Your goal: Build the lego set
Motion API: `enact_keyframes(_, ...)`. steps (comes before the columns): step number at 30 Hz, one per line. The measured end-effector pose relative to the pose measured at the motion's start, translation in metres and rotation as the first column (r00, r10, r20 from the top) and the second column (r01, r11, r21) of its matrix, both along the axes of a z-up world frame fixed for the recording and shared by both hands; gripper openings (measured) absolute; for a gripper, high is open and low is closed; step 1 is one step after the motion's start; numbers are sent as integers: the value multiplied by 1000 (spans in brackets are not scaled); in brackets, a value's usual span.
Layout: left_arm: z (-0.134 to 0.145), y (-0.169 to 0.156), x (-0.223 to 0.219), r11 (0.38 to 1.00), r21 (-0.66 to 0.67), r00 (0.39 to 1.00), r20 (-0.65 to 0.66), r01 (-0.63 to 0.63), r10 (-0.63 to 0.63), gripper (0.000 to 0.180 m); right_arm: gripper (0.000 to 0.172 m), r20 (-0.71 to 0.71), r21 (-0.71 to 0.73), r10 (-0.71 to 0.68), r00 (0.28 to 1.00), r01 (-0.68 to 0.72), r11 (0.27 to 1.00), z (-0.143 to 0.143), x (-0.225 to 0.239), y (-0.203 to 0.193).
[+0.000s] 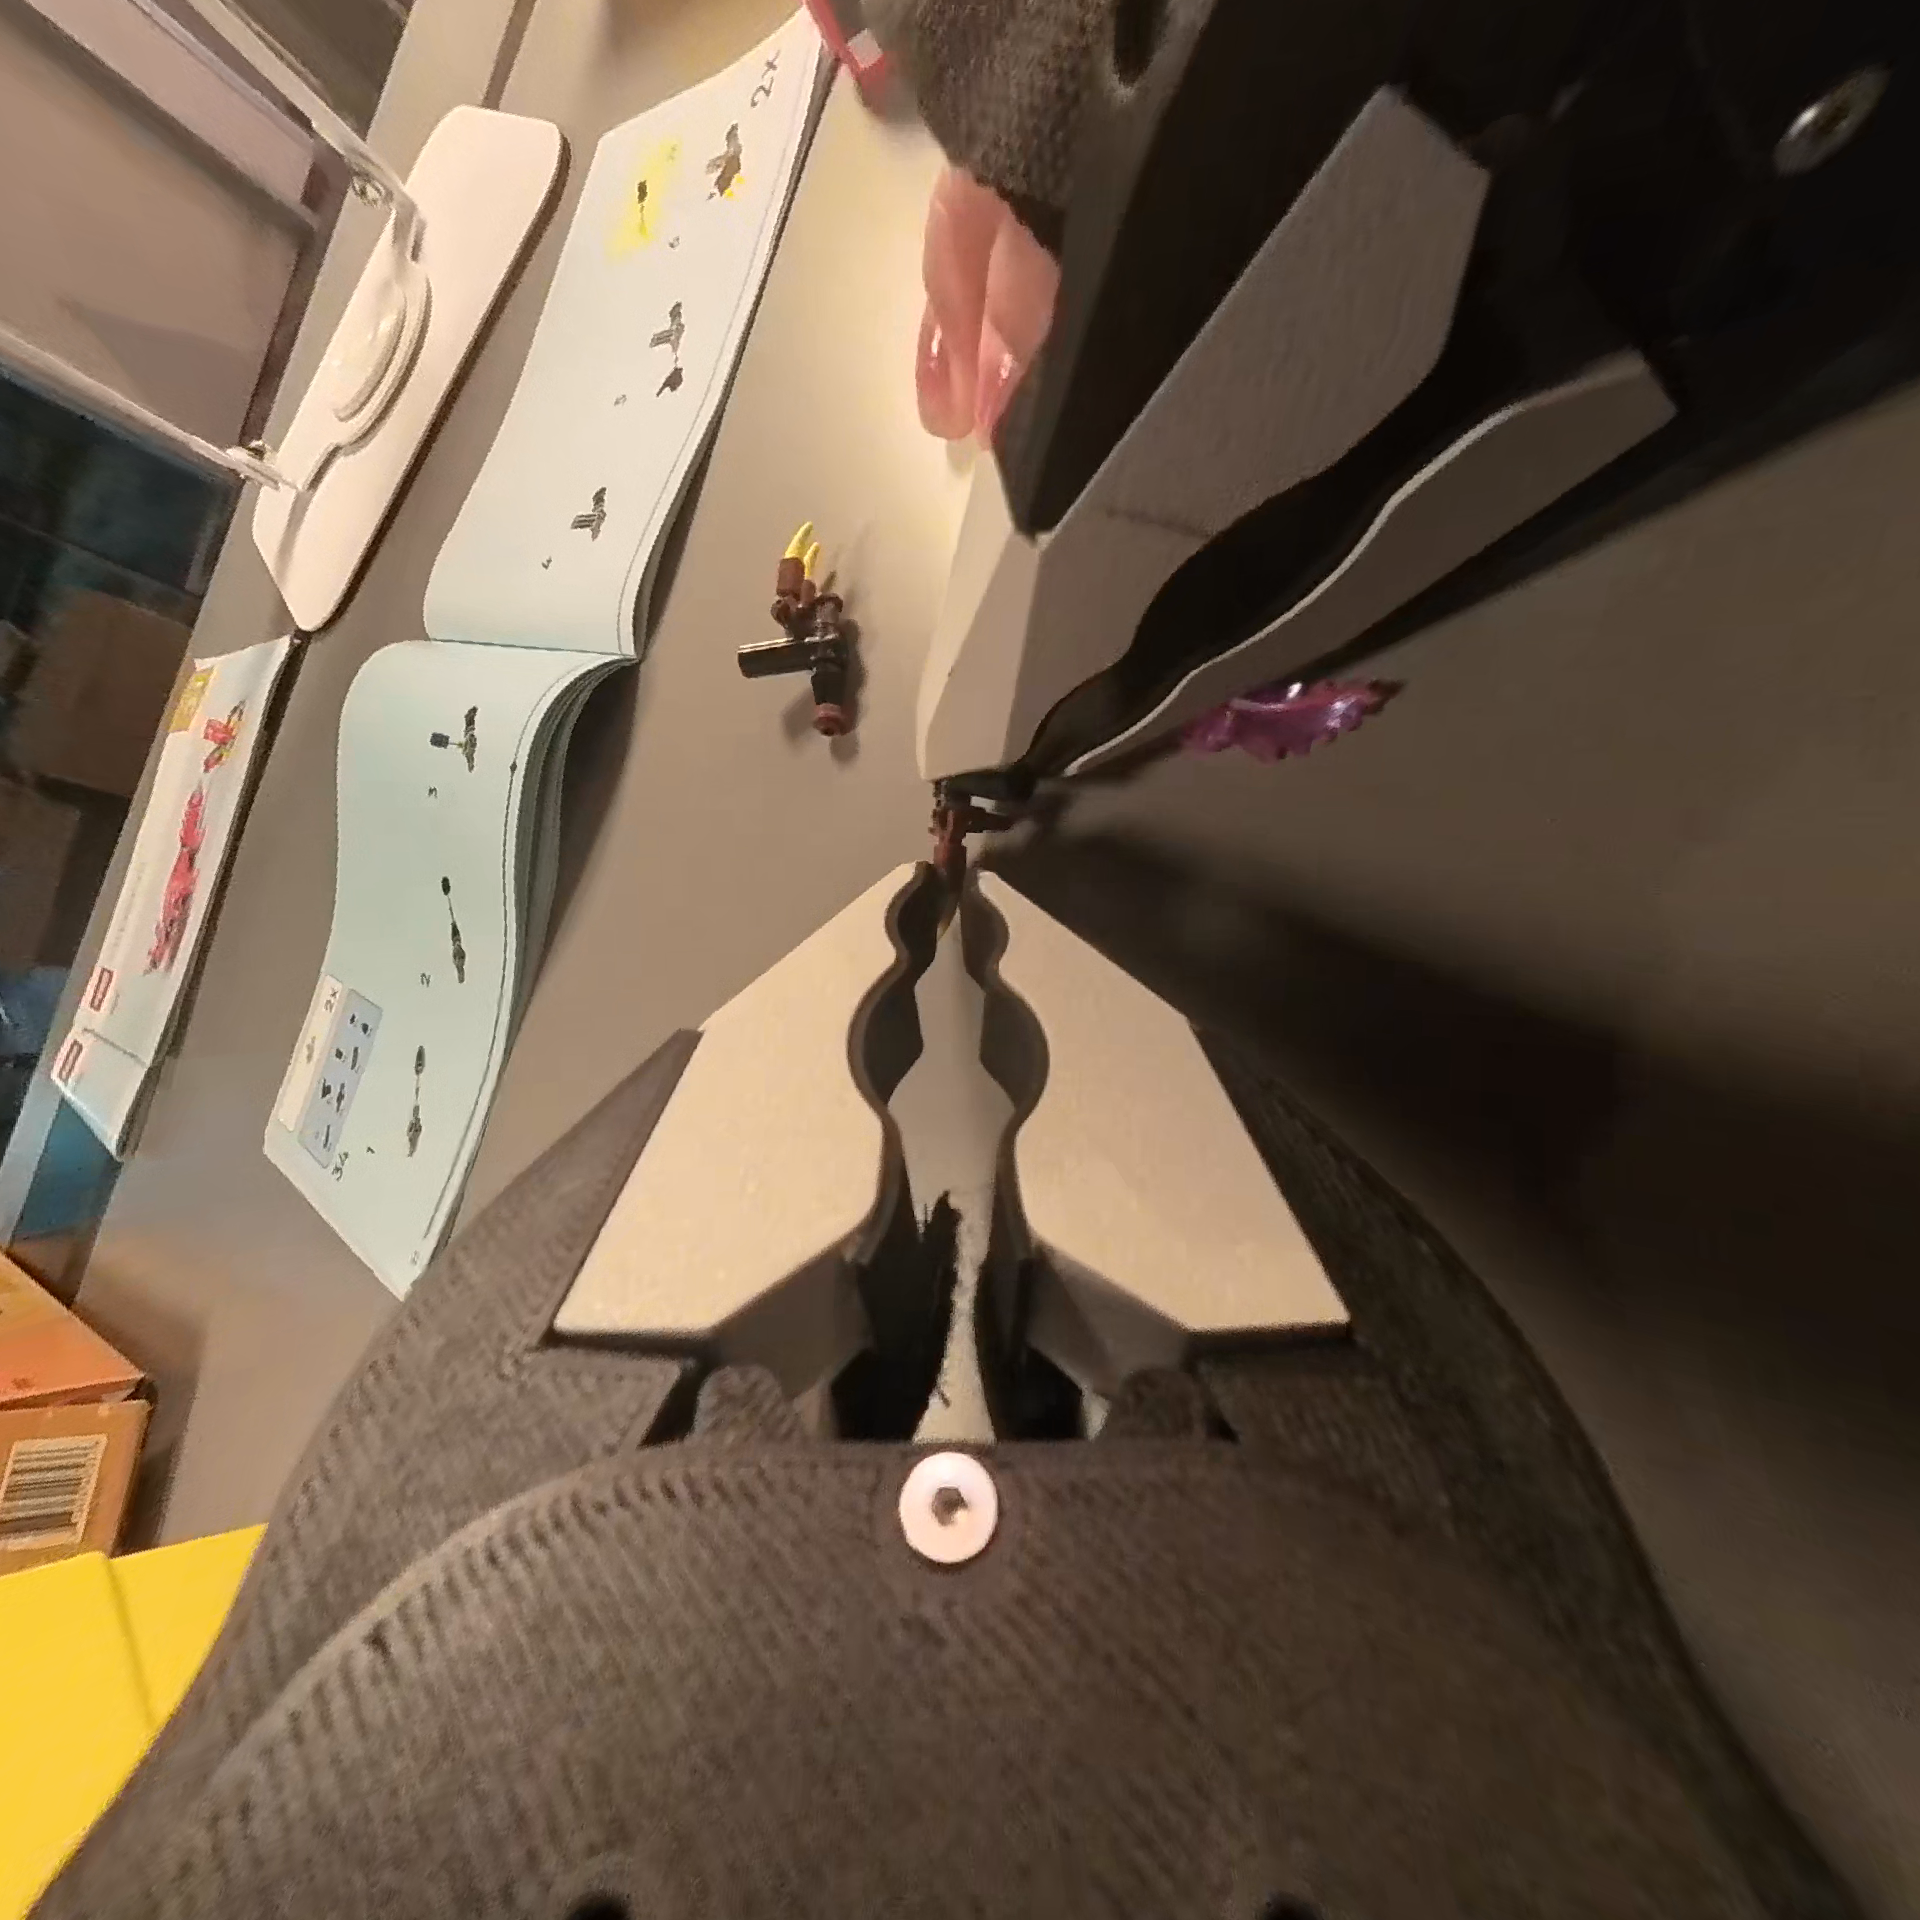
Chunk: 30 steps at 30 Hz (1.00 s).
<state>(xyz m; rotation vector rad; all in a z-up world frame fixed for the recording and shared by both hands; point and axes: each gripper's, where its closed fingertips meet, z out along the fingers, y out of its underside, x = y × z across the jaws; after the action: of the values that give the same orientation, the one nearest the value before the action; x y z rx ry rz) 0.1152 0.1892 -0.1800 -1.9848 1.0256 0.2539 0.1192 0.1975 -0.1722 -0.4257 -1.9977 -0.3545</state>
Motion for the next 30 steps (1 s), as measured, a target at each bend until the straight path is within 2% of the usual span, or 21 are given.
enact_keyframes(9, 1, 0, 0, 1000, -1, 1000, 15, -8, 8, 2, 4, -10, 9, -2, 1000, 2, 1000, 1, -1, -1)
enact_keyframes(11, 2, 1, 1, 1000, 4, 999, 53, -8, 8, 2, 4, -17, -6, 4, 1000, -4, 1000, 2, 0, 0)
enact_keyframes(14, 12, 0, 3, 1000, -7, 973, 233, 13, -11, 4, 5, -79, -138, 22, 997, -32, 990, 9, 0, -1)
enact_keyframes(17, 30, 2, 2, 999, 45, 930, 368, -2, -15, 28, 5, -145, -337, -21, 989, -30, 941, 20, 3, 3)
enact_keyframes(19, 39, 3, -1, 996, 90, 912, 409, -21, -18, 32, 4, -156, -436, -69, 985, -7, 900, 23, 9, 12)
enact_keyframes(21, 50, 3, -6, 987, 152, 897, 441, -46, -26, 32, 4, -116, -564, -130, 985, 42, 825, 19, 17, 23)
enact_keyframes(23, 58, 2, -11, 979, 191, 881, 472, -72, -27, 32, 5, -13, -704, -190, 982, 126, 699, 8, 29, 31)
enact_keyframes(25, 61, 2, -14, 975, 203, 869, 493, -85, -27, 31, 5, 83, -822, -225, 971, 194, 535, 1, 41, 36)
enact_keyframes(27, 62, 2, -14, 975, 206, 867, 498, -86, -29, 30, 5, 170, -919, -220, 961, 235, 317, -2, 49, 32)
enact_keyframes(28, 62, 2, -14, 975, 206, 868, 496, -86, -28, 30, 5, 197, -941, -219, 956, 246, 231, -2, 51, 31)
enact_keyframes(30, 61, 2, -13, 975, 206, 871, 491, -82, -31, 28, 5, 235, -955, -215, 948, 266, 130, -5, 54, 31)
